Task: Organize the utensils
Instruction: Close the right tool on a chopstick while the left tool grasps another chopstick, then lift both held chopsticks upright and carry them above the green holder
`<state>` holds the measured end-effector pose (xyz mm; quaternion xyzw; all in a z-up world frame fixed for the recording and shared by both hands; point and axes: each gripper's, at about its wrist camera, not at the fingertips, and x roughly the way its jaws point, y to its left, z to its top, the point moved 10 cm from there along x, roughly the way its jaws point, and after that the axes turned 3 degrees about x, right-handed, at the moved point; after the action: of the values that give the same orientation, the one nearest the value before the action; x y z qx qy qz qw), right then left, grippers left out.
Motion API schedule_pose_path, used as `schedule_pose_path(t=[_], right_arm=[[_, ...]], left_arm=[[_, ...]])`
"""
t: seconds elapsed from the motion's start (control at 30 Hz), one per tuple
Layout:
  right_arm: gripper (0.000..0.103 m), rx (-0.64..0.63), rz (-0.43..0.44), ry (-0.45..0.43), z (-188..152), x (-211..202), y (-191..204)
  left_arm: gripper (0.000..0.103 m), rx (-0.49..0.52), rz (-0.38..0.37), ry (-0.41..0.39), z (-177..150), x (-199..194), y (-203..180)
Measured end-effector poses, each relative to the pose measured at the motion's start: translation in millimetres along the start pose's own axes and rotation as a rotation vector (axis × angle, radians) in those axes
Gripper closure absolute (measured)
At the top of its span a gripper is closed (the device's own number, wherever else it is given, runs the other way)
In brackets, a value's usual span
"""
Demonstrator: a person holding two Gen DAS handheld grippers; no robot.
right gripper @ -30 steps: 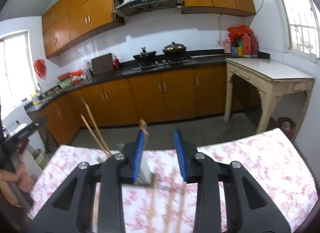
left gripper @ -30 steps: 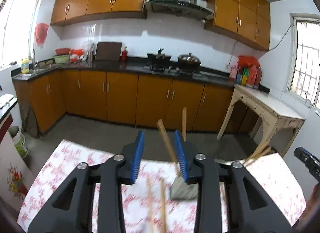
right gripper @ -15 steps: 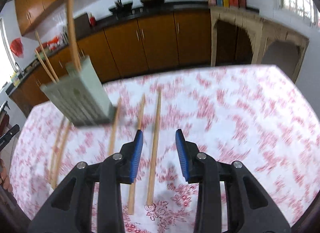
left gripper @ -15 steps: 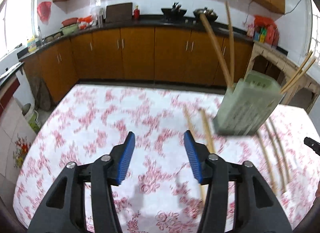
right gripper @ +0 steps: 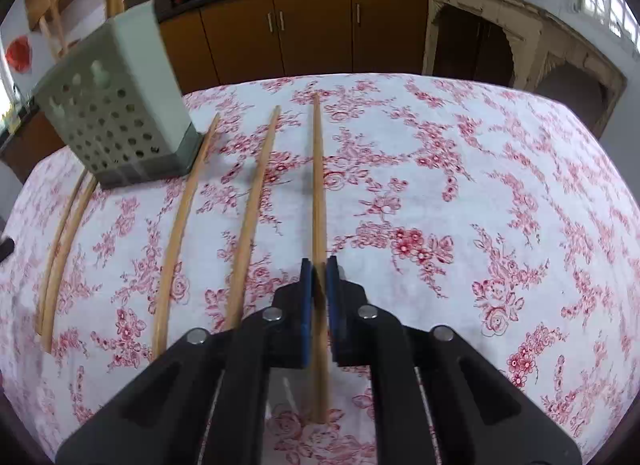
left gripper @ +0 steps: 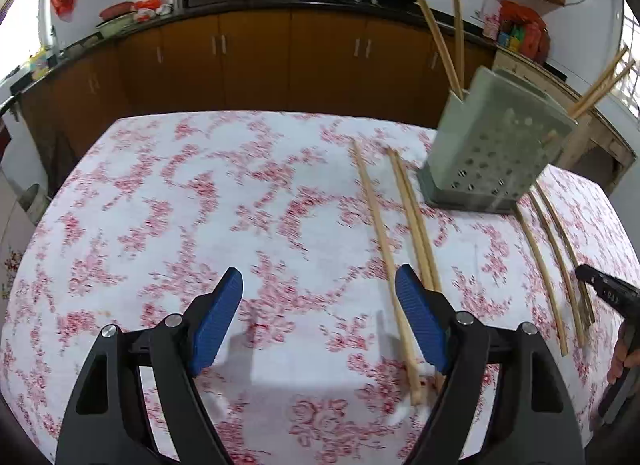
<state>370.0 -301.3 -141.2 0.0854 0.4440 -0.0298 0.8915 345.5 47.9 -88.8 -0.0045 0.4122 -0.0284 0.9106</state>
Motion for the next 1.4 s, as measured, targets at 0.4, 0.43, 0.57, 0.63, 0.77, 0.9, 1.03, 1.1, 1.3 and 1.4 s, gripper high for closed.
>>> schedule_pose_path(t=[0.4, 0.43, 0.57, 0.63, 0.77, 0.9, 1.03, 1.1, 1.3, 1.4], right_arm=[[0.095, 0.049, -0.024, -0.011, -1, -3, -18], [0.095, 0.049, -0.022, -0.010, -1, -3, -17], [0.095, 0.042, -0.013, -0.010, -3, -2, -15], [0.095, 0.042, -0.007, -0.012, -4, -5, -15], [0.095, 0.037, 0.008, -0.020, -8, -8, -15], [0.095, 0.033, 0.009, -0.026, -8, -8, -14], [0.095, 0.032, 0.009, -0.029, -8, -9, -14], [0.095, 0.026, 0.004, -0.031, -8, -9, -14], [0.095, 0.024, 0.002, -0.034, -9, -10, -16], [0.095, 0.019, -0.001, -0.035, -10, -11, -15]], left_arm=[[0.064, 0.106, 0.016, 0.122, -22, 37, -45], [0.072, 0.116, 0.034, 0.110, -21, 37, -46], [0.095, 0.087, 0.058, 0.115, -20, 37, -41], [0.095, 0.048, 0.082, 0.117, -19, 37, -26], [0.095, -0.020, 0.119, 0.120, -20, 36, 5], [0.095, -0.011, 0.060, 0.118, -23, 33, 6], [0.093, 0.032, 0.024, 0.101, -28, 31, 1], [0.092, 0.043, 0.022, 0.096, -28, 28, -2], [0.092, 0.042, 0.021, 0.096, -26, 27, -3], [0.092, 0.043, 0.024, 0.093, -27, 26, -3]])
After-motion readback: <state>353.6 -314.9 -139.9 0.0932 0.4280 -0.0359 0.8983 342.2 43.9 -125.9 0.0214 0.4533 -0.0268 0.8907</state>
